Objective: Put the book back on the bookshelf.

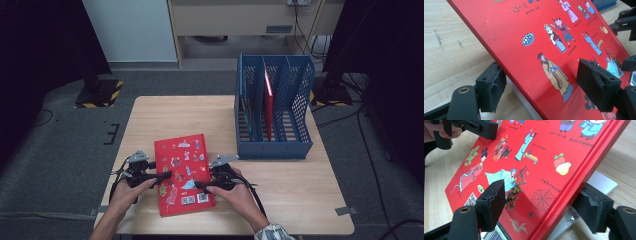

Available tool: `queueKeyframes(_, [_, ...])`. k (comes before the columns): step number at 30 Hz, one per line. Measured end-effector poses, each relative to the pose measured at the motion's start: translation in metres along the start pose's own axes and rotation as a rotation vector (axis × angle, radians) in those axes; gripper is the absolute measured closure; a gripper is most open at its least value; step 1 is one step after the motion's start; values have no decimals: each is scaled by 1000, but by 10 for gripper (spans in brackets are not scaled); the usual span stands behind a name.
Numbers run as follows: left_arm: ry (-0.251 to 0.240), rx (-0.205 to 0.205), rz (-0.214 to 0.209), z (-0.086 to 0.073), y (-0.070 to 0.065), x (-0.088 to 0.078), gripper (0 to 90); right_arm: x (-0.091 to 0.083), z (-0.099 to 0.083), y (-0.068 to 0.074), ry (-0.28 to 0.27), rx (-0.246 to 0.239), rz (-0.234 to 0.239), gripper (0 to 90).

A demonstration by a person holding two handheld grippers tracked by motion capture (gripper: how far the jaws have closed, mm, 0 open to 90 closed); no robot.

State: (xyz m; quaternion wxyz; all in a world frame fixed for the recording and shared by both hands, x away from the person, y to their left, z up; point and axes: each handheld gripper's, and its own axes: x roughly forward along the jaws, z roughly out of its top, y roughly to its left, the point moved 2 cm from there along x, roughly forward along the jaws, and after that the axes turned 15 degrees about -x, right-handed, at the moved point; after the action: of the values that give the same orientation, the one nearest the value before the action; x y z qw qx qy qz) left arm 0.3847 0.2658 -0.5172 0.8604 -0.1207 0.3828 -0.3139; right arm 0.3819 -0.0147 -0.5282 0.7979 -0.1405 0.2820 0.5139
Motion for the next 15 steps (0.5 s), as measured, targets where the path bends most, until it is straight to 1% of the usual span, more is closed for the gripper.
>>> queueKeyframes(8, [-25, 15, -4, 3, -2, -5, 282, -4, 1, 1, -13, 8, -12, 315])
queueKeyframes(11, [-28, 28, 0, 5, -4, -7, 289, -6, 1, 0, -13, 11, -14, 334])
queueKeyframes(14, [-35, 27, 2, 6, -5, -9, 303, -8, 2, 1, -15, 17, -14, 352])
queueKeyframes(15, [-38, 21, 3, 6, -6, -10, 309, -8, 2, 1, -17, 17, -14, 358])
